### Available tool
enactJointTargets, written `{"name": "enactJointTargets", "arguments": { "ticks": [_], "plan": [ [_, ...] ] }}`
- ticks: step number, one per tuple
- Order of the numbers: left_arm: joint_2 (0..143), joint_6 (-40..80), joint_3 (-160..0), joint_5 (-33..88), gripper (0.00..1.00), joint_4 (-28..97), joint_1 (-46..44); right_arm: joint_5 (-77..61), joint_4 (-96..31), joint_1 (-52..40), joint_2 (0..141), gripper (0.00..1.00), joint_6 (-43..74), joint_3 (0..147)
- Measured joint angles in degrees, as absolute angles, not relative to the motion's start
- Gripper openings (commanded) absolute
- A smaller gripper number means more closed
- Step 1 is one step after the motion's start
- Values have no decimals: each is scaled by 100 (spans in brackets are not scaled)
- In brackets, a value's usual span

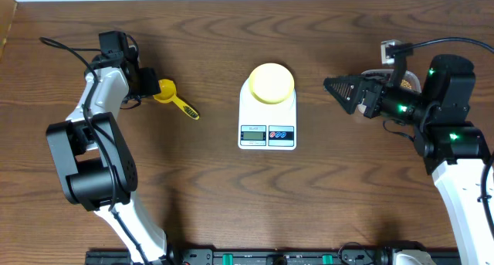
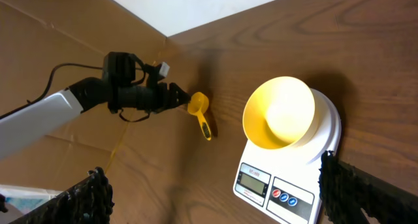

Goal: Scoop item into bowl and weigh 50g on scale
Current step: 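Grasp the yellow scoop's handle with the left gripper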

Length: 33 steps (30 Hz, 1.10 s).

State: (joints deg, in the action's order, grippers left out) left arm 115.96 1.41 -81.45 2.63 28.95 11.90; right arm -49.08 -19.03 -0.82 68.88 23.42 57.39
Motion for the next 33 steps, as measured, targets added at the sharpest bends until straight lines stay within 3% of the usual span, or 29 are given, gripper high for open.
{"name": "enactJointTargets", "arguments": {
  "ticks": [33],
  "plan": [
    [11622, 121, -8145, 237, 57, 2956, 622, -4517, -1903, -84, 6888, 99, 2342, 5739]
  ]
}}
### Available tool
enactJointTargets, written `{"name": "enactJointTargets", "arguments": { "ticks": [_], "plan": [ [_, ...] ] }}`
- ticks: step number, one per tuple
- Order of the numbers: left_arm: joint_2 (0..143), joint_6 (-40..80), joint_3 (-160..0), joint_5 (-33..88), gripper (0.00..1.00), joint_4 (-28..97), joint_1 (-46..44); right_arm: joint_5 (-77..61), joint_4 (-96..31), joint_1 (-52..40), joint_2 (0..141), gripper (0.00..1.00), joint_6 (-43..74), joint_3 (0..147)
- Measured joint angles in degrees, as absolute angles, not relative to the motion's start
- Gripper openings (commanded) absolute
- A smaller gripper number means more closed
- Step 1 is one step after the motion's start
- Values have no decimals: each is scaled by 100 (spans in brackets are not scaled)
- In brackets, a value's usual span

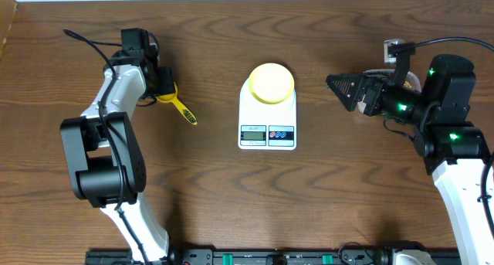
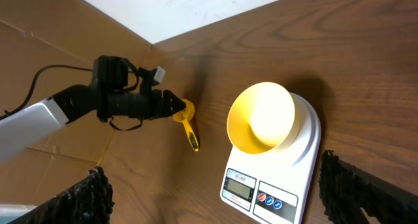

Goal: Scoop item into bowl and weigh 50g on scale
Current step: 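Grasp the yellow scoop's handle with the left gripper, then lift the scoop and carry it over the scale toward the right gripper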

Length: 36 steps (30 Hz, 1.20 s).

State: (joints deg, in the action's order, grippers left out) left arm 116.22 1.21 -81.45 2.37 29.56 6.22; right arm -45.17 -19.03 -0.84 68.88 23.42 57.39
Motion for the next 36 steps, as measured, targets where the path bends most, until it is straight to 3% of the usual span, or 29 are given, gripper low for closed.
{"name": "enactJointTargets", "arguments": {
  "ticks": [6, 11, 21, 36],
  "plan": [
    [11751, 102, -8145, 187, 45, 2954, 622, -4517, -1905, -84, 6888, 99, 2342, 5739],
    [11854, 102, -8145, 148, 43, 2956, 622, -4517, -1905, -84, 6888, 99, 2342, 5739],
    [11887, 62, -8145, 132, 8, 2956, 622, -4515, -1949, -84, 6888, 99, 2342, 5739],
    [11837, 86, -8145, 132, 7, 3249, 622, -4309, -2010, -84, 6888, 99, 2320, 5739]
  ]
}}
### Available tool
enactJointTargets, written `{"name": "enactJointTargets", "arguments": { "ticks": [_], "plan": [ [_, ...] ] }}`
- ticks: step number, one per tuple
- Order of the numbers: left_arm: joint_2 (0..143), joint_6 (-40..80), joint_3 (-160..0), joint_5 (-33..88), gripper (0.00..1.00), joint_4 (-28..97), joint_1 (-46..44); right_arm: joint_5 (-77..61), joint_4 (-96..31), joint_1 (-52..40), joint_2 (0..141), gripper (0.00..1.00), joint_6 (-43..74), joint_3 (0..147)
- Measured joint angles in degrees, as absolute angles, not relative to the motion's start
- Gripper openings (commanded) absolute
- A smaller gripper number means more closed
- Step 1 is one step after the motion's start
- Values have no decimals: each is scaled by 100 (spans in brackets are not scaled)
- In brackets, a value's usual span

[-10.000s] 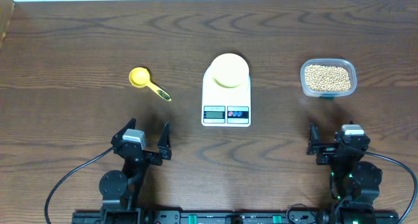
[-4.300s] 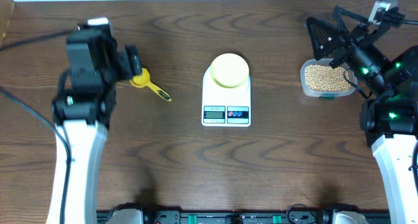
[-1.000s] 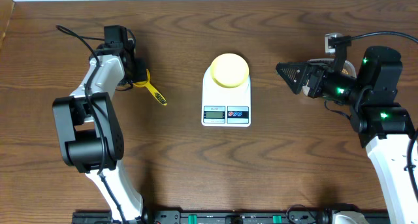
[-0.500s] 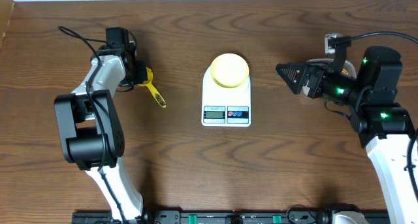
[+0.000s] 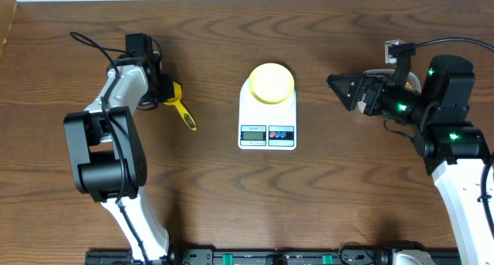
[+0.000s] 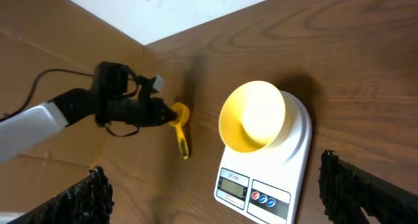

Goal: Scoop item into bowl and weigh 50g on scale
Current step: 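Lift the scoop and carry it over the scale toward the right gripper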

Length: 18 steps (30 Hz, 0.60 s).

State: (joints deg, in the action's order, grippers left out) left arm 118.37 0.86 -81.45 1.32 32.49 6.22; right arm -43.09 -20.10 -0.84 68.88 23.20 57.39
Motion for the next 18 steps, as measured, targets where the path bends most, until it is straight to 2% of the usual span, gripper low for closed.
{"name": "enactJointTargets", "arguments": {
  "ticks": [11, 18],
  "plan": [
    [10392, 1334, -8145, 174, 7, 3732, 622, -3489, -2204, -82, 6888, 99, 2095, 5739],
    [9660, 2545, -8145, 1052, 7, 3964, 591, -3208, -2204, -82, 6888, 99, 1962, 5739]
  ]
}}
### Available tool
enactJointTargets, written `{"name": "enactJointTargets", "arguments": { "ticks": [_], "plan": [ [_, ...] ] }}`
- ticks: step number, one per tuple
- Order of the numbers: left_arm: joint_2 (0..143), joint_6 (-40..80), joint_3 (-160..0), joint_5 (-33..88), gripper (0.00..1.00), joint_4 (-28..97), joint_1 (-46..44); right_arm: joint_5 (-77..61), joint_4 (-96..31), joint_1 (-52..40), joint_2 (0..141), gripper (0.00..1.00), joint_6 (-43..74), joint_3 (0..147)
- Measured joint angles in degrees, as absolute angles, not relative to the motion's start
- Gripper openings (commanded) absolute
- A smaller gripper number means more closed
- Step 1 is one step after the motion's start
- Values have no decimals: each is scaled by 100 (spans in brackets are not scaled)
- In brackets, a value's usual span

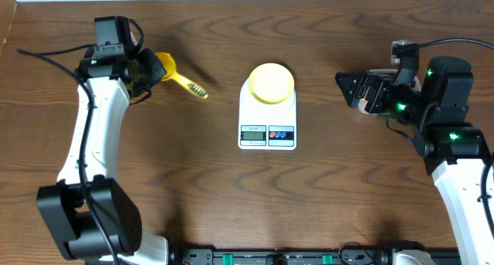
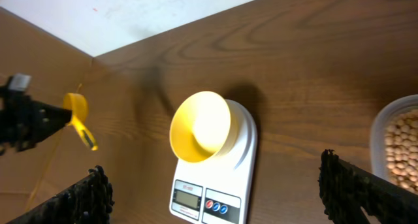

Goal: Scoop item into bowl and weigh 50g on scale
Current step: 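Lift the scoop and carry it over the scale toward the right gripper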

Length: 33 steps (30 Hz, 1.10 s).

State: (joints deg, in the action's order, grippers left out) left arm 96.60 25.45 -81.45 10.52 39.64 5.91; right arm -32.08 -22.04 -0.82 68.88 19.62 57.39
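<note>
My left gripper [image 1: 148,69] is shut on the cup end of the yellow scoop [image 1: 166,64], at the back left. The scoop's handle [image 1: 196,90] points right and toward the front, and it seems raised off the table. The right wrist view shows the scoop [image 2: 78,112] at far left. A yellow bowl [image 1: 272,83] stands empty on the white scale [image 1: 267,130] at the table's middle. My right gripper [image 1: 349,89] is open to the right of the scale with nothing between its fingers [image 2: 219,198]. A clear tub of chickpeas [image 2: 400,142] shows at the right edge.
The brown wooden table [image 1: 231,195] runs to a white wall at the back. The left arm's cable [image 1: 46,55] trails across the back left. The right arm's body [image 1: 448,118] covers the right side, with the tub mostly hidden under it overhead.
The left arm has stretched out and its gripper now holds the scoop farther back, handle swung to the right. The right gripper has shifted a little right, bringing the chickpea tub into its view.
The left gripper was first at the scoop's cup on the table at the left. At the following moments the scoop lay a little farther right with its handle turned more toward the front. Now it is held farther back. The right gripper has stayed open beside the scale.
</note>
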Motion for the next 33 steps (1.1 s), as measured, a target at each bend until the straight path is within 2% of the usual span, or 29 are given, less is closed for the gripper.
{"name": "enactJointTargets", "arguments": {
  "ticks": [11, 16, 19, 22, 33],
  "plan": [
    [9579, 4110, -8145, 2180, 7, 4064, -388, -3079, -2134, -82, 7194, 99, 1835, 5739],
    [9579, 4578, -8145, 2403, 7, 3793, -972, -3726, -1728, -82, 7314, 99, 1887, 5739],
    [9579, 4786, -8145, 2449, 7, 3581, -1240, -4228, -1387, -82, 7312, 94, 2034, 5739],
    [9579, 4980, -8145, 2471, 7, 3385, -1422, -4799, -1055, -82, 7312, 99, 2270, 5739],
    [9577, 5494, -8145, 2491, 7, 2838, -1791, -5754, -803, -84, 7312, 99, 3452, 5739]
  ]
}}
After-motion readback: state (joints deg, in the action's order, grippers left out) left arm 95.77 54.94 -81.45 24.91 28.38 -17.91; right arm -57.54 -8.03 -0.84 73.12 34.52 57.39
